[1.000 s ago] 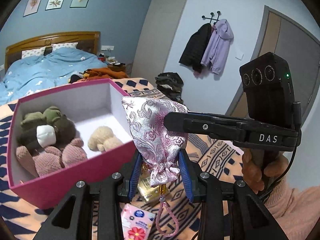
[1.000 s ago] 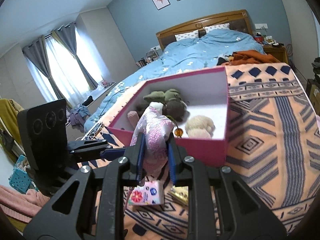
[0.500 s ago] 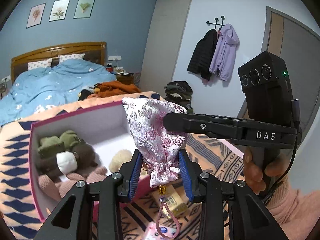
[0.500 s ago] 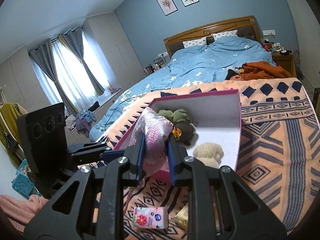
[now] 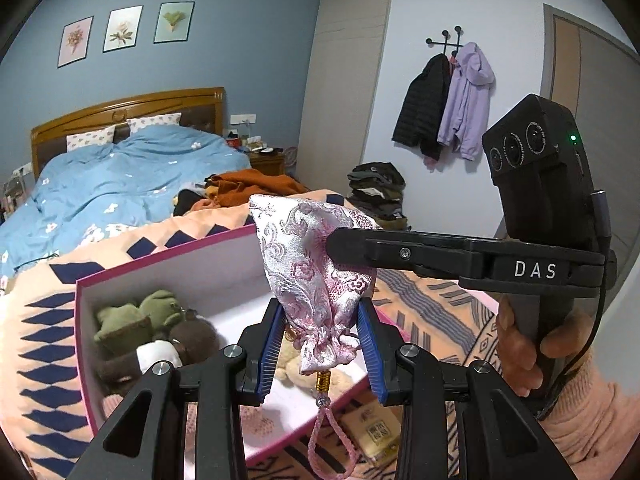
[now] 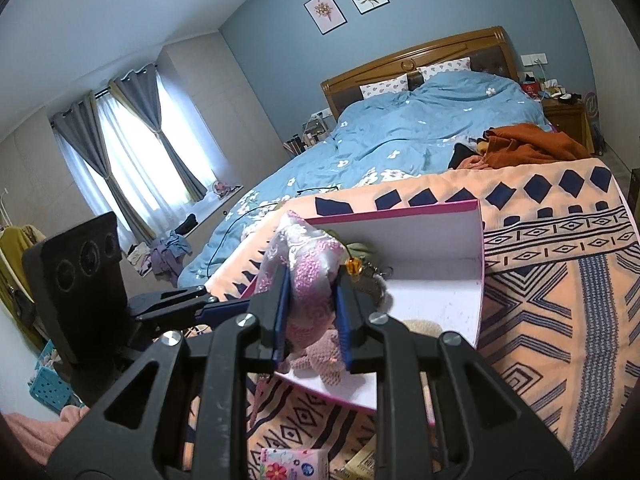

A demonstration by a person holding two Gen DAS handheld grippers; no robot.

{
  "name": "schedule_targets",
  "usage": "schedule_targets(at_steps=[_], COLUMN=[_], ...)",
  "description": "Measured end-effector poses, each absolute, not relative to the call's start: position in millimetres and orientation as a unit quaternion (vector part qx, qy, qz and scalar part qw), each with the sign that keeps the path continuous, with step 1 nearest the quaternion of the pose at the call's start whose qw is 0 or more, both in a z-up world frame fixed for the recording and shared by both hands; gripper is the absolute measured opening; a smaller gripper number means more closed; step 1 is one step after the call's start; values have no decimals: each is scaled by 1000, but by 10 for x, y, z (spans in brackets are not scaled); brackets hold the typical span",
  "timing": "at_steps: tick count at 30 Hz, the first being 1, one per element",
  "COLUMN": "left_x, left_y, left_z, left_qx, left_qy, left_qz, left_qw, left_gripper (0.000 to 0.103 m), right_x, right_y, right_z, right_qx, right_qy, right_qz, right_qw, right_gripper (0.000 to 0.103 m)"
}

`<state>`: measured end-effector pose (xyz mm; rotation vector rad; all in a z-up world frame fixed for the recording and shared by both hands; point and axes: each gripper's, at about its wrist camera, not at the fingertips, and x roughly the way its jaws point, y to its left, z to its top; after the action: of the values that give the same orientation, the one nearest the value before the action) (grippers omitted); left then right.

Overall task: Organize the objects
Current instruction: 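Carry the pink pouch over the pink box and open both tools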

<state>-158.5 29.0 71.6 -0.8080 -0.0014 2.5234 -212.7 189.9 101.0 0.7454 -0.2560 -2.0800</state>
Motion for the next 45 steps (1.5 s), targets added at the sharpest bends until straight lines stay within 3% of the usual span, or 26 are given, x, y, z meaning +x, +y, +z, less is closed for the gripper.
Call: schedule_targets(at_steps=[45], left_x=[-2145], left_y=[368], left_z=[412], left_qx=[-338], left_qy=[5], left_qz=[918], left_qw=[207], left_gripper=[37], right_x=[-2670], right_y=[1800], right_z=[712], right_qx=[331], right_qy=[-93], right_qz=[-847], right_qw=[405], right_gripper=[24])
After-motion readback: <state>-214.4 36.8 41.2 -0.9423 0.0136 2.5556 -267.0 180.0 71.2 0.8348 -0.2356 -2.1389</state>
